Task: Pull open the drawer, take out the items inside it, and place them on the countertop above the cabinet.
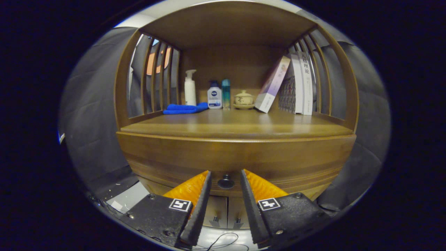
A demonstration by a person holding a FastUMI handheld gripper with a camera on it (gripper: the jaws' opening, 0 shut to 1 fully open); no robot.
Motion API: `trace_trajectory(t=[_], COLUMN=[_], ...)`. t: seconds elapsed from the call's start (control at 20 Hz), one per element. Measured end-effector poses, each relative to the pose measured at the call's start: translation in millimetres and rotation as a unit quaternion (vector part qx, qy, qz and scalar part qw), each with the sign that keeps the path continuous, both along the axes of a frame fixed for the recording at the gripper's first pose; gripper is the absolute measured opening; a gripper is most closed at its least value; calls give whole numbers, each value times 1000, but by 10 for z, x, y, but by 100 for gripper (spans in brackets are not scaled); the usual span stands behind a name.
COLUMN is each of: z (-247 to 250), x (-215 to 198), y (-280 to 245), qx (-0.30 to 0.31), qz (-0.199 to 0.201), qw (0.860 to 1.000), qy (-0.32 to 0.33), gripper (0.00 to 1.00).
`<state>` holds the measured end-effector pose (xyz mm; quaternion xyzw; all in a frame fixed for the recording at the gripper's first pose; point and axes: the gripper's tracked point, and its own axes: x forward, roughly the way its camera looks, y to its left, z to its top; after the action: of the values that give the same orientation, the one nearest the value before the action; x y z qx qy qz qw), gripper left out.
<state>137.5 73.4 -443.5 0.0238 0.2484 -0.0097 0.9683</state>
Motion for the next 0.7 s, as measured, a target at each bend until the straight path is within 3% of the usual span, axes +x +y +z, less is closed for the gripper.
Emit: trace_trajectory(t=[0.25,0.35,0.7], z=[-105,-130,-133], x=[96,104,106], y=[8,-8,-8], qx=[-5,-23,4], qz=[-19,-30,-48], qw=[1000,999,999], qy=[-4,-11,-7], gripper=[39,34,22])
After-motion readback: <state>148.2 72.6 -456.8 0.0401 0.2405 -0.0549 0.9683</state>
